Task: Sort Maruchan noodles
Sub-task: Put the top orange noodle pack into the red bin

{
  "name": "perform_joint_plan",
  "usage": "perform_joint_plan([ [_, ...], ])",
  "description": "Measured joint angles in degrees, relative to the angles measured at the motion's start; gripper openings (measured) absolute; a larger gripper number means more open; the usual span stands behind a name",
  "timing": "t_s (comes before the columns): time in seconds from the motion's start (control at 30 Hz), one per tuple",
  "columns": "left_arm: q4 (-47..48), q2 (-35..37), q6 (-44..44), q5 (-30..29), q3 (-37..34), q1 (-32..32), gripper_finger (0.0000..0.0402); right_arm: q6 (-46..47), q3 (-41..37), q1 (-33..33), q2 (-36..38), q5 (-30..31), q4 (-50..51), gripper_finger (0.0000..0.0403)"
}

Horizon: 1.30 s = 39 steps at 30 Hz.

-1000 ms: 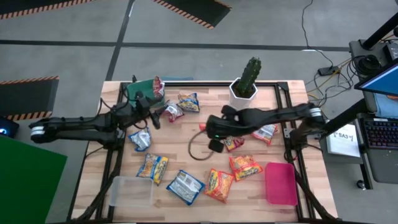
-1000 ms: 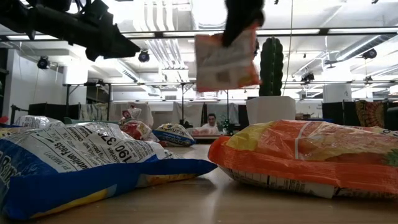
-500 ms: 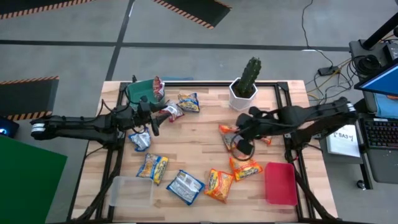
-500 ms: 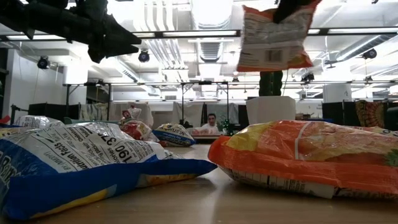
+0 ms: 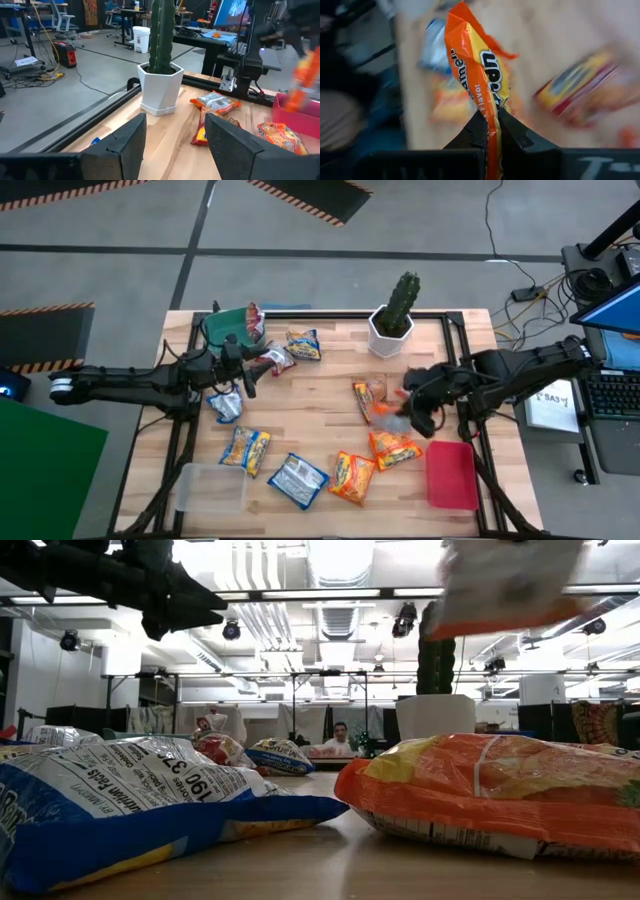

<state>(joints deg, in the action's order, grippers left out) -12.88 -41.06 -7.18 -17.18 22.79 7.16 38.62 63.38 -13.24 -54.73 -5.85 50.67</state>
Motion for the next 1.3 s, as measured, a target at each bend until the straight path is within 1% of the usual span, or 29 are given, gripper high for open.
perform_joint_plan([
  [0.13,-1.2,0.0,0.0,0.0,0.0,0.0,0.0185,9.2,-0.6,-2.9,0.9,-12.7,3.3,0.0013],
  [0.2,-1.6,0.0,0.0,0.0,0.0,0.0,0.0185,11.7,-0.8,-4.6,1.1,-15.7,5.9,0.0013],
  [0.33,-2.2,0.0,0.5,0.0,0.0,0.0,0.0185,15.5,-0.8,-8.2,1.1,-15.5,10.7,0.0013],
  [0.4,-2.7,0.1,1.8,-0.4,0.0,0.0,0.0185,17.8,-1.0,-11.0,0.9,-15.6,13.0,0.0013],
  [0.6,-5.0,1.2,3.5,-0.4,0.0,0.1,0.0185,18.7,-2.3,-20.2,0.2,-15.3,15.7,0.0010],
  [0.73,-4.9,2.0,3.7,-0.4,0.1,0.1,0.0185,21.1,-3.6,-24.3,-0.7,-15.1,16.9,0.0010],
  [0.87,-4.7,2.3,3.8,-0.4,0.6,0.1,0.0185,25.1,-5.0,-26.4,-1.3,-15.2,16.8,0.0010],
  [1.0,-4.6,2.2,3.9,-0.4,0.7,0.1,0.0185,26.1,-6.8,-27.5,-1.3,-14.9,16.8,0.0011],
  [1.3,-4.6,2.2,3.9,-0.4,0.7,0.1,0.0185,25.9,-9.8,-27.5,-1.3,-6.4,16.6,0.0012],
])
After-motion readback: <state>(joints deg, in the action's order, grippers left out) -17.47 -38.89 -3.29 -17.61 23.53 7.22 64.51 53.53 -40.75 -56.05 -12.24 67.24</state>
